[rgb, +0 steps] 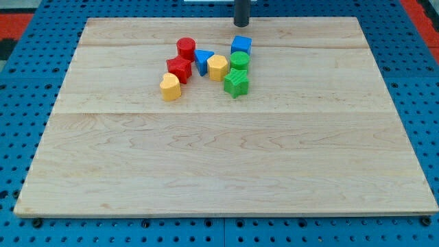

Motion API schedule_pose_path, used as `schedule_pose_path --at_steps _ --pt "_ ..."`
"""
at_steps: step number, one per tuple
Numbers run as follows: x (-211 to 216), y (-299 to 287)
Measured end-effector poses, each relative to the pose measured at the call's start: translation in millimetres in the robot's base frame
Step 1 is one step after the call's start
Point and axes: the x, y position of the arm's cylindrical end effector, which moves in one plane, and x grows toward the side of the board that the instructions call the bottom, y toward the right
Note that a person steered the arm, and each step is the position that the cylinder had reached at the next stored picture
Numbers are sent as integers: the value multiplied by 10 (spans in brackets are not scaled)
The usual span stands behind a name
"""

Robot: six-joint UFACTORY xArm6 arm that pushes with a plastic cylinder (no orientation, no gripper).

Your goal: Move the green circle to top left

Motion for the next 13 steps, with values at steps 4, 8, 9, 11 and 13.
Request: schedule_pose_path --at_steps 4,8,9,11,13 --pt "314 1003" --pt "507 951" --pt "754 761" --pt "872 -465" --pt "830 -1407"
